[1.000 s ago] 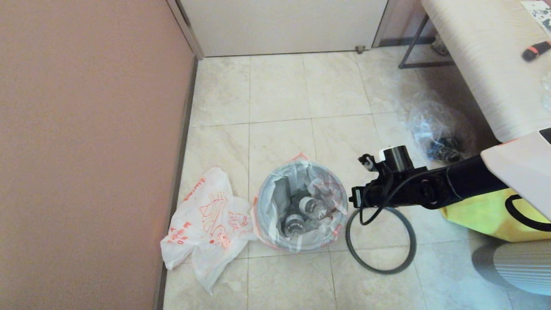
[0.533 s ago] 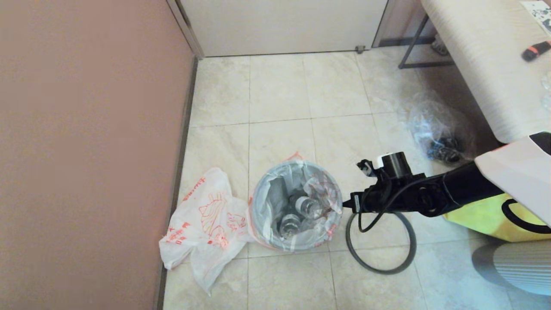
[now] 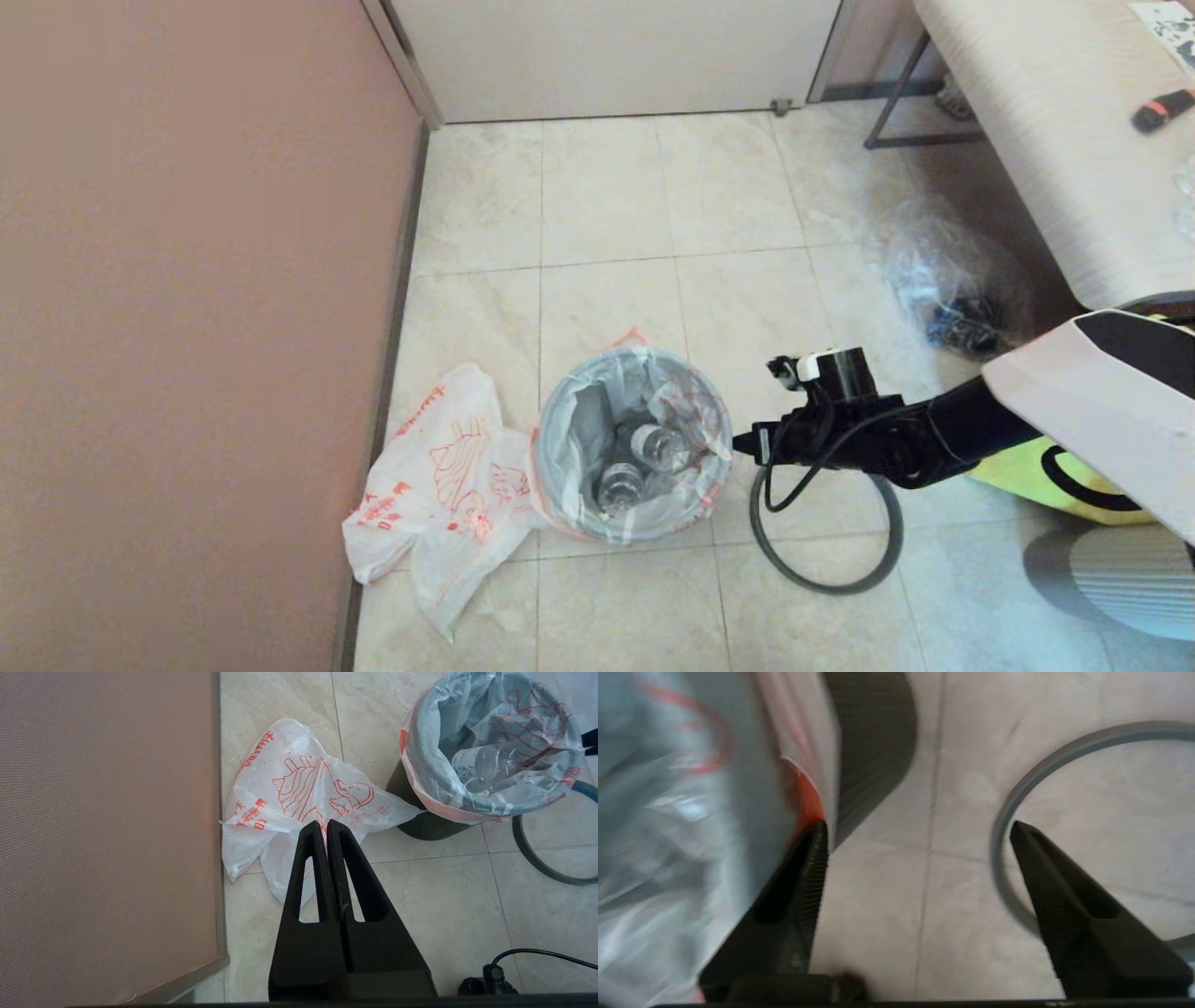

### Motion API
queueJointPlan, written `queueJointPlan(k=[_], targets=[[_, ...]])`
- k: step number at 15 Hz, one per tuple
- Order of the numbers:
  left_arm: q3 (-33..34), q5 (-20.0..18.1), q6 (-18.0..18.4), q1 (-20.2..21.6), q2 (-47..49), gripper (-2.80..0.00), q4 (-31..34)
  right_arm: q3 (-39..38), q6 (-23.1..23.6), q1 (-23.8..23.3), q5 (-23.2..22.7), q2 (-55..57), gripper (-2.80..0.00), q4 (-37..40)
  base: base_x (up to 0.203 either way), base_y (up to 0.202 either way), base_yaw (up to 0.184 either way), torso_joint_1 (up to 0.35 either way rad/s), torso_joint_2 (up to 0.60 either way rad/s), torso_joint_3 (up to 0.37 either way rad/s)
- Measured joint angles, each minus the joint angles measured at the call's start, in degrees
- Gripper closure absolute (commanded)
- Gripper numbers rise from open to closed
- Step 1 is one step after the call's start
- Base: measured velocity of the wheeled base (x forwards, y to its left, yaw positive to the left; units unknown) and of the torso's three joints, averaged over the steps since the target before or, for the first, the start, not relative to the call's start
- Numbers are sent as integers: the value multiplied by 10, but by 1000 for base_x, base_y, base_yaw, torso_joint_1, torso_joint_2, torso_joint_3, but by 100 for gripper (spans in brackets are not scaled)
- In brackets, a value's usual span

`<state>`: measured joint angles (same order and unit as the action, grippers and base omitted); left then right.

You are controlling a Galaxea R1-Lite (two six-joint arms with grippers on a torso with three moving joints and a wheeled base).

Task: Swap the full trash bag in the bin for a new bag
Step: Place the trash bag on the floor

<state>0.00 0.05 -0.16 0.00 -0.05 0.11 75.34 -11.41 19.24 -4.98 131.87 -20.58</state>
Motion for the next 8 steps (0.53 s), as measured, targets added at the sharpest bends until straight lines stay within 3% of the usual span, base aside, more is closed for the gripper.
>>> queueJointPlan(k=[8], targets=[[0,0,0,0,0,0,0,8,4,-29,34,20,-280,-5,0,0,0,0,0,0]])
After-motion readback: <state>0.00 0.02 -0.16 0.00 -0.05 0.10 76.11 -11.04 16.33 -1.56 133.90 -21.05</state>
